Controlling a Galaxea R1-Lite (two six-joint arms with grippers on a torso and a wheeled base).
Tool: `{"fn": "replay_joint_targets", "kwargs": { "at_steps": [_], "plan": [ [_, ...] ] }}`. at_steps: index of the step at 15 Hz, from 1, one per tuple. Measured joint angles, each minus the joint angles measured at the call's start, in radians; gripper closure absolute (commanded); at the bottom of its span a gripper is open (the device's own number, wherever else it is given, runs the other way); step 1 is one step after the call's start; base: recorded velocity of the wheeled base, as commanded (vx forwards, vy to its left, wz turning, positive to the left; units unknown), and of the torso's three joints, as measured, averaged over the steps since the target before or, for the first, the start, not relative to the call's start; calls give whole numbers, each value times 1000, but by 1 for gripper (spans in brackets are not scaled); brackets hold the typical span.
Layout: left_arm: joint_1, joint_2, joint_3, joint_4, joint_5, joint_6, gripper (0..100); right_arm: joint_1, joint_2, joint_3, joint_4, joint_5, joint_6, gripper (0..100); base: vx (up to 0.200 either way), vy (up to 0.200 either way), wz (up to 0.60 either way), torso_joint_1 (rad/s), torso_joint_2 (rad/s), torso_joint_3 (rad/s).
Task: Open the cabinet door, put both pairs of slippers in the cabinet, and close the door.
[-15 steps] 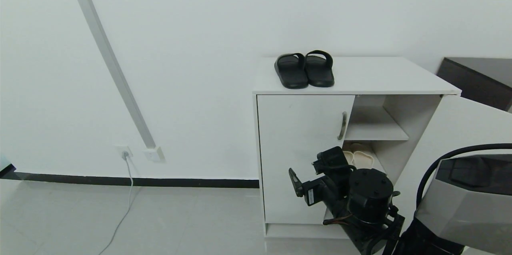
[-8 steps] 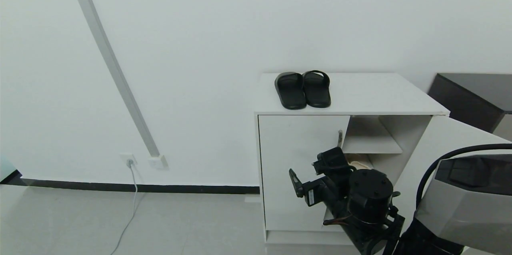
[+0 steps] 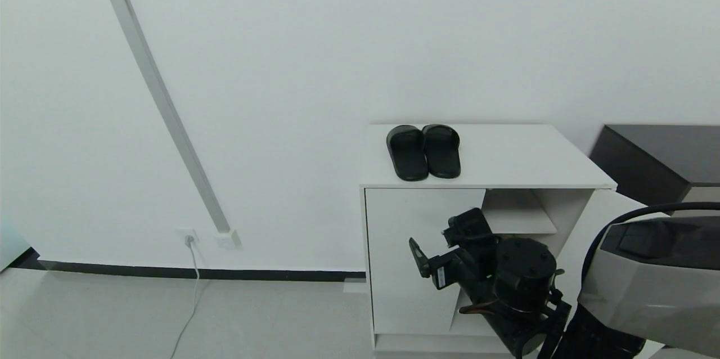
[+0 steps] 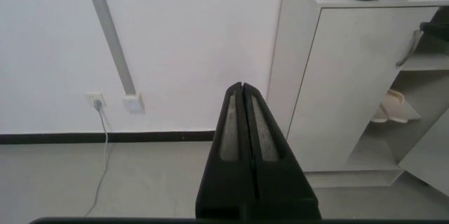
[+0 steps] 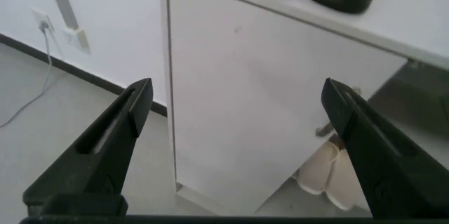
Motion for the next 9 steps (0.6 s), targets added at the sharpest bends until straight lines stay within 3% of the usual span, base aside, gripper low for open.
{"fn": "replay_joint_targets", "kwargs": {
  "at_steps": [2,5,7,9],
  "plan": [
    [1,0,0,0,0,0,100,-8,-2,-37,59,5,-1,0,0,0,0,178,-386,-210],
    [0,0,0,0,1,0,100,-17,-52,-176,464,-77,111,0,0,0,0,37,-68,-41],
    [1,0,0,0,0,0,100,-14,-91,-299,628,-179,234,0,0,0,0,0,0,0],
    [0,0,0,0,0,0,100,-13,-115,-376,682,-250,282,0,200,0,0,2,0,2]
  ]
}}
